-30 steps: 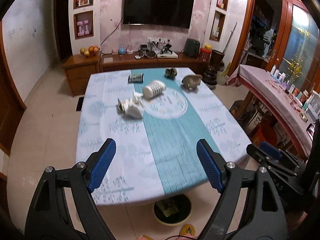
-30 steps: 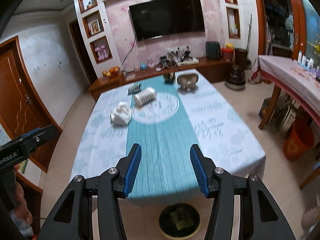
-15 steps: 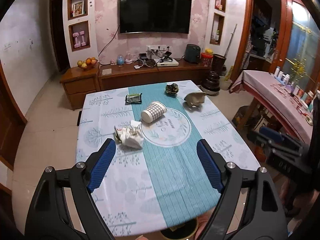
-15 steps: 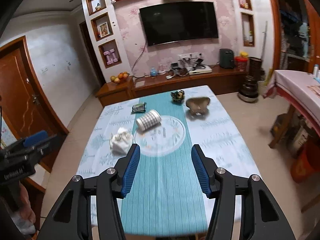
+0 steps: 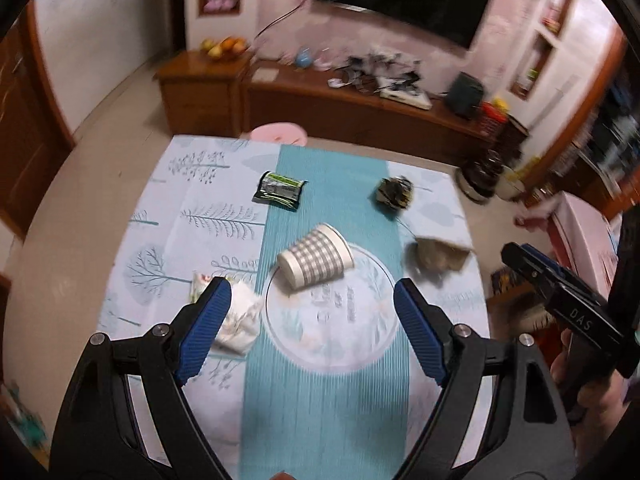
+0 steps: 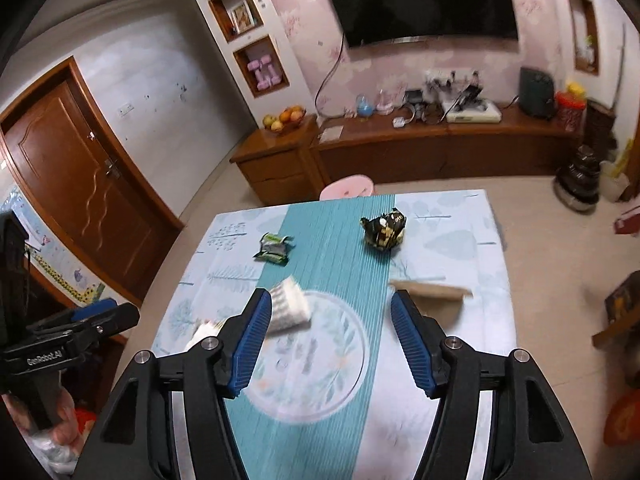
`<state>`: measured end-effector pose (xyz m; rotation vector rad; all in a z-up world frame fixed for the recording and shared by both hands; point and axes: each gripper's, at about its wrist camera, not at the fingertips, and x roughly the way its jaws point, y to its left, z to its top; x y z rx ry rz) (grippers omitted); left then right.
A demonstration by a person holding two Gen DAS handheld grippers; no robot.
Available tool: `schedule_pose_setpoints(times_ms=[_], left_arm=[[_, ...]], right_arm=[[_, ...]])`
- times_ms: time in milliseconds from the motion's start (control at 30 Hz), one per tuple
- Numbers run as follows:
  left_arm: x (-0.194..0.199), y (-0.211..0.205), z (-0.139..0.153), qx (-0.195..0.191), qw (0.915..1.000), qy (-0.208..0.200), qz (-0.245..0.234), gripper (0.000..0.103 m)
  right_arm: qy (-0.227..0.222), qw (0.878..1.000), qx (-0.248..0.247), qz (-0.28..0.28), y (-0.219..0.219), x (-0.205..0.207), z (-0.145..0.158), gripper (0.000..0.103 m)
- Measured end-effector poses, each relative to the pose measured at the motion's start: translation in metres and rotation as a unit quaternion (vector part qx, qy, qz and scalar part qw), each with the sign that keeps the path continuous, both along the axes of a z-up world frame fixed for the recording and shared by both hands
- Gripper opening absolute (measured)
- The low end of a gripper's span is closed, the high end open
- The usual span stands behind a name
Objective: Collect trash
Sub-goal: 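Grasp the green-black snack packet with the left gripper while the right gripper grasps the black-gold wrapper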
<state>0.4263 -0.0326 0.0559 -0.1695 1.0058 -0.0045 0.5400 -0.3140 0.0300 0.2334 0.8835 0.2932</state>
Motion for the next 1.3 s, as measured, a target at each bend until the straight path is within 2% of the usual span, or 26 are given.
schedule_pose_setpoints(times_ms=[100, 167, 367, 433, 533, 600, 833, 900, 967, 1133, 1300], left_arm=[[0.048, -0.004, -0.026, -0.007, 0.9991, 0.026, 0.033, 0.081], [0.074, -0.004, -0.043, -0.009, 0.9980, 0.039, 0.049, 0.081], [0.148, 0.001, -0.097, -0.031, 0.9912, 0.077, 0.103, 0.081], [0.167, 0.008, -0.113, -0.045, 0.9867, 0.086, 0.130, 0.081], [0.192, 0.020, -0.133, -0.073, 0.9788, 0.095, 0.166, 0.081], [0.208, 0.026, -0.146, -0.084, 0.9744, 0.098, 0.184, 0.081], [0.242, 0.042, -0.185, -0.084, 0.9640, 0.115, 0.225, 0.085], [0.249, 0.049, -0.197, -0.083, 0.9591, 0.123, 0.241, 0.085], [0.256, 0.057, -0.209, -0.086, 0.9526, 0.131, 0.261, 0.085], [0.268, 0.068, -0.233, -0.071, 0.9450, 0.145, 0.284, 0.085], [0.278, 0.075, -0.254, -0.062, 0.9388, 0.165, 0.296, 0.085]], right_arm=[[0.036, 0.999, 0.031, -0.011, -0.021, 0.064, -0.027, 0.063], [0.059, 0.997, 0.050, -0.021, -0.026, 0.092, -0.043, 0.063], [0.141, 0.980, 0.130, -0.046, -0.036, 0.175, -0.096, 0.063], [0.157, 0.977, 0.137, -0.054, -0.039, 0.198, -0.109, 0.064], [0.177, 0.974, 0.123, -0.062, -0.039, 0.226, -0.128, 0.065], [0.198, 0.972, 0.109, -0.067, -0.037, 0.237, -0.143, 0.065], [0.255, 0.962, 0.081, -0.056, -0.019, 0.268, -0.193, 0.064], [0.262, 0.961, 0.077, -0.038, -0.009, 0.270, -0.202, 0.053], [0.264, 0.960, 0.085, -0.028, -0.001, 0.272, -0.207, 0.046], [0.251, 0.966, 0.062, -0.005, 0.024, 0.265, -0.204, 0.044], [0.247, 0.967, 0.066, 0.007, 0.035, 0.259, -0.203, 0.043]])
